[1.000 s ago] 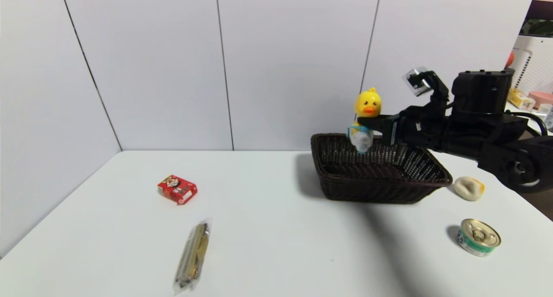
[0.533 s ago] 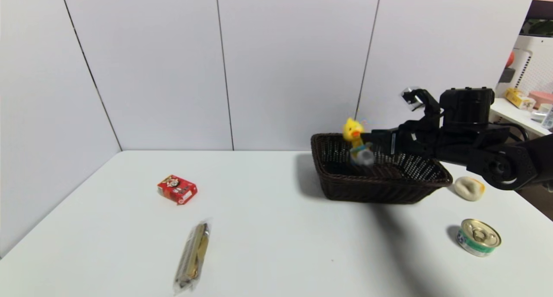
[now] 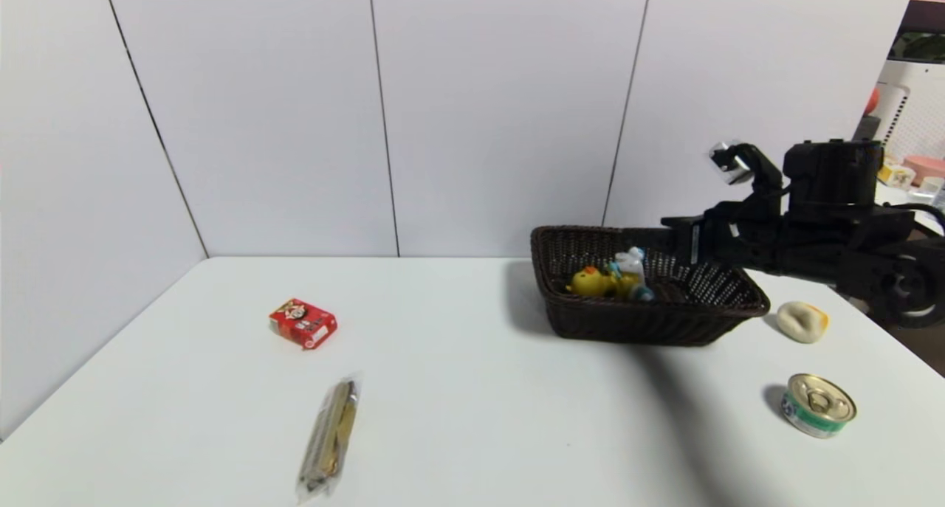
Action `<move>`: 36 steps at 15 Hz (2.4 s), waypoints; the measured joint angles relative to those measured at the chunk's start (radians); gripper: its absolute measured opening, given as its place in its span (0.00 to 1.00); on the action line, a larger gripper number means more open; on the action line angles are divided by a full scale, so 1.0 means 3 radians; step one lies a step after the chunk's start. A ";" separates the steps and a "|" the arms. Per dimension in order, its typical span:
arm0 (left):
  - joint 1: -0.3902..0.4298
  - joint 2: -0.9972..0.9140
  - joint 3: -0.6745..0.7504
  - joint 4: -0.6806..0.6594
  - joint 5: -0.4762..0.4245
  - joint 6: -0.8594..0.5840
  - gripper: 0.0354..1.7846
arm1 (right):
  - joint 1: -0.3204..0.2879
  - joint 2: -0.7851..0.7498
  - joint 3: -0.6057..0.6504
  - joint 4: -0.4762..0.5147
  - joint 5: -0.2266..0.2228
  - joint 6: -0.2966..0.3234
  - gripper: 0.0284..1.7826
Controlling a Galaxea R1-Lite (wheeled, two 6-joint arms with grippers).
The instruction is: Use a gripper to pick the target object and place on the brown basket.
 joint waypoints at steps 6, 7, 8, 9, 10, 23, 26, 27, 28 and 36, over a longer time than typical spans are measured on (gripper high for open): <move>0.0000 0.0000 0.0000 -0.0001 0.0000 0.0001 0.94 | -0.0159 -0.0997 0.0218 0.0835 -0.0262 -0.0021 0.87; 0.0000 0.0000 0.0000 -0.0001 0.0000 0.0000 0.94 | -0.0188 -0.1230 0.0316 0.1045 -0.0316 -0.0020 0.88; 0.0000 0.0000 0.0000 -0.0001 0.0000 0.0000 0.94 | -0.0215 -0.1482 0.0438 0.1256 -0.0387 -0.0019 0.89; 0.0000 0.0000 0.0000 -0.0001 0.0000 0.0001 0.94 | -0.0239 -0.1770 0.0604 0.1460 -0.0482 -0.0018 0.90; 0.0000 0.0000 0.0000 -0.0001 0.0000 0.0000 0.94 | -0.0255 -0.2074 0.0813 0.1626 -0.0590 -0.0024 0.90; 0.0000 0.0000 0.0000 -0.0001 0.0000 0.0001 0.94 | -0.0337 -0.5318 0.3188 0.1674 -0.1134 -0.0239 0.95; 0.0000 0.0000 0.0000 -0.0001 0.0000 -0.0001 0.94 | -0.0379 -0.5748 0.3231 0.1719 -0.1118 -0.0233 0.95; 0.0000 0.0000 0.0000 -0.0001 0.0000 -0.0001 0.94 | -0.0382 -0.5839 0.3240 0.1723 -0.1124 -0.0239 0.95; 0.0000 0.0000 0.0000 -0.0001 0.0000 0.0000 0.94 | -0.0387 -0.5899 0.3245 0.1726 -0.1137 -0.0199 0.95; 0.0000 0.0000 0.0000 -0.0001 0.0000 0.0000 0.94 | -0.0390 -0.6002 0.3249 0.1730 -0.1165 -0.0013 0.95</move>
